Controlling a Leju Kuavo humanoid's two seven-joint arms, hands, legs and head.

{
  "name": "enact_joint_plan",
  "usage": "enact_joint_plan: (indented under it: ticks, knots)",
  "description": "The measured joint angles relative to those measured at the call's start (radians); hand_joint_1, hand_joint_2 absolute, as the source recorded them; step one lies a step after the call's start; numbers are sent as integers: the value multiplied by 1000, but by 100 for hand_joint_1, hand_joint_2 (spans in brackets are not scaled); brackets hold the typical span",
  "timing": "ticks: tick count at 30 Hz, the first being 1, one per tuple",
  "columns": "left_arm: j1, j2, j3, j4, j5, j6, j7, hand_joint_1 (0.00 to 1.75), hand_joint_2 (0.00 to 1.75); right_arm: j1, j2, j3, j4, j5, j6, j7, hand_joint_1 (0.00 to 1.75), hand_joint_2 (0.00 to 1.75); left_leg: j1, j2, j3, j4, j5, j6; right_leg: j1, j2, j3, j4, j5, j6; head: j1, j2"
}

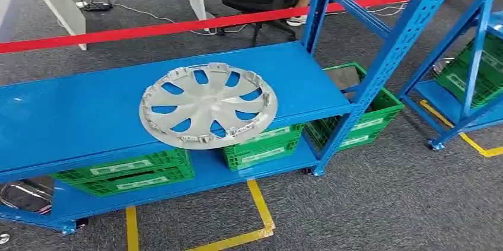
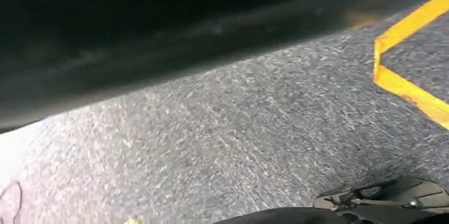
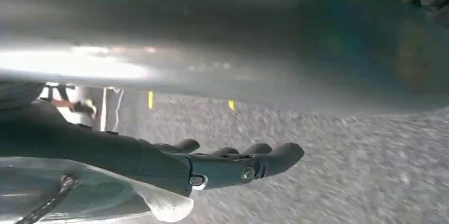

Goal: Take the parts from the cabinet and place them on the table.

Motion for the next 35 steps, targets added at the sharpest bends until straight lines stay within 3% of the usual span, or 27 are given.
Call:
enact_joint_plan:
  ticks: [1, 2, 5, 6, 7, 8, 10, 11, 12, 13, 15, 16, 17, 20, 21, 23, 24, 25, 26, 27, 28, 29, 31, 32, 33, 34, 35]
  knots:
    - [0, 0, 3, 0, 0, 0, 0, 0, 0, 0, 0, 0, 0, 0, 0, 1, 0, 0, 1, -10, -2, 4, -4, -7, -7, 56, 24, -56, 9, 2, 1, 0]
    - [-4, 1, 5, 0, 0, 1, 0, 0, 0, 1, 1, 0, 2, 0, 0, 1, 0, 0, -3, -25, -9, 17, -9, -15, -9, 76, 33, -76, -4, -3, 1, 0]
    - [2, 1, 7, 0, 0, 1, 0, 0, 0, 1, 2, 0, 1, -1, -2, 6, 0, 0, 5, -56, -18, 6, 2, -33, 1, 44, 42, -67, -2, -22, 1, 0]
    - [3, 5, 10, 0, 0, 2, 1, 0, 0, 1, 3, 1, 1, 0, -3, 5, 0, 0, 6, -62, -18, 11, -3, -39, -8, 28, 44, -75, 1, -31, 1, 0]
    - [4, 3, 10, 0, -2, 4, 1, 0, 0, -2, 3, 1, 1, 1, -3, 4, 0, 0, -2, 9, -25, 33, -17, -42, -6, 16, 47, -76, 0, -37, -4, 0]
    - [0, 3, 10, 0, -2, 5, 5, 0, 0, -1, 3, 1, 1, 1, -3, 2, 0, 0, -2, 47, -52, 85, -48, -46, -4, 0, 49, -76, -3, -43, -11, 0]
    - [-7, 3, 11, 0, -4, 10, 12, 0, 0, 4, 3, 1, 2, 2, -2, 1, 0, 0, 0, 75, -134, 249, -122, -51, 2, -38, 52, -76, -9, -51, -11, 0]
    - [-6, 3, 11, 0, -5, 13, 16, 0, 0, 5, 3, 1, 2, 2, -2, 0, 0, 0, 1, 77, -166, 312, -140, -52, 3, -55, 54, -76, -11, -52, -12, 0]
    - [-4, 3, 11, 0, -5, 15, 19, 0, 0, 6, 3, 1, 2, 2, -2, 0, 0, 0, 1, 77, -175, 327, -131, -52, 5, -71, 57, -76, -14, -52, -11, 0]
    - [0, 3, 12, 0, -5, 16, 19, 0, 0, 5, 3, 2, 2, 3, -2, 0, 0, 0, 1, 78, -157, 292, -99, -49, 6, -84, 61, -76, -17, -52, -12, 0]
    - [1, 3, 13, 0, -4, 16, 19, 0, 0, 2, 3, 2, 2, 4, -2, 0, 0, 0, -3, 98, -75, 126, -8, -34, 11, -108, 73, -76, -25, -51, -12, 0]
    - [0, 5, 13, 0, -4, 17, 19, 0, 0, 2, 6, 3, 2, 5, -2, 0, 0, 0, -13, 146, -35, 46, 19, -19, 11, -117, 76, -76, -30, -49, -12, 0]
    - [-3, 6, 13, 0, -4, 17, 19, 0, 0, 2, 8, 5, 2, 5, -2, 0, 0, 0, -29, 201, -24, 26, -4, -7, 20, -129, 73, -75, -38, -41, -11, 0]
    - [-3, 5, 14, 0, -4, 17, 19, 0, 0, -1, 11, 8, 2, 5, -2, 0, 0, 0, -30, 161, -30, 23, -4, -2, 19, -167, 95, -86, -43, -31, -13, 0]
    - [-2, 5, 14, 0, -3, 17, 19, 0, 0, -5, 11, 9, 2, 5, -2, 0, 0, 0, -25, 145, -21, 9, 1, 5, 24, -181, 107, -91, -46, -24, -14, 0]
    - [-1, 3, 15, 0, -1, 19, 19, 0, 0, -5, 11, 10, 2, 5, -2, -1, 0, 0, -12, 123, -9, -5, 11, 14, 17, -76, 81, -38, -85, -16, -7, 0]
    - [-5, 3, 15, 0, -2, 18, 19, 0, 0, -5, 11, 10, 2, 5, -2, -2, 0, 0, -11, 109, -12, -5, 12, 16, 15, -46, 47, 30, -116, -14, -4, 0]
    - [-7, 0, 15, 0, -2, 18, 19, 0, 0, -3, 11, 10, 2, 5, -2, -2, 0, 0, -11, 92, -12, -5, 10, 18, 12, -30, -6, 128, -156, -11, -4, 0]
    - [-7, -1, 15, 0, -2, 18, 19, 0, 0, -2, 11, 10, 2, 5, -2, -1, 0, 0, -11, 77, -12, -4, 10, 19, 12, -26, -49, 199, -177, -9, -4, 0]
    - [-6, -1, 15, 0, -2, 18, 19, 0, 0, 0, 11, 10, 2, 5, -2, -1, 0, 0, -10, 62, -11, -4, 9, 18, 12, -26, -76, 233, -175, -8, -3, 0]
    - [-5, -1, 15, 0, -1, 18, 20, 0, 0, 2, 11, 10, 2, 5, -2, 0, 0, 0, -9, 45, -8, -4, 8, 17, 11, -26, -81, 215, -141, -6, -5, 0]
    - [-3, -1, 15, 0, -1, 18, 20, 0, 0, 3, 11, 10, 2, 5, -2, 0, 0, 0, -7, 29, -5, -2, 5, 13, 9, -25, -60, 148, -85, -4, -4, 0]
    - [-4, -1, 16, 0, -1, 6, 20, 0, 0, 3, 11, 10, 2, 2, -2, -3, 0, 0, -4, 7, -2, 6, -3, 1, 0, 9, 9, -33, 20, 2, -3, 0]
    - [-6, 1, 16, 0, 0, 0, 22, 0, 175, 3, 12, 10, 3, -2, 3, -8, 0, 0, -10, 0, -5, 15, -8, -6, -2, 20, 17, -58, 5, 3, 0, 0]
    - [-5, 1, 17, 0, 0, -2, 24, 0, 175, -3, 13, 10, 5, -12, 10, -10, 0, 0, -11, -10, -12, 22, -11, -9, -2, 22, 17, -64, 6, -11, 4, 0]
    - [-1, 2, 18, 0, 0, -3, 29, 0, 175, -6, 13, 9, 5, -21, 17, -8, 0, 175, -13, -9, -14, 23, -12, 2, -5, 20, 24, -66, 11, -13, -1, 0]
    - [2, 3, 18, 0, 0, -6, 37, 0, 175, -5, 14, 7, 5, -33, 19, -7, 0, 175, -13, -9, -15, 23, -8, 13, -4, 21, 24, -66, 11, -14, -1, 0]
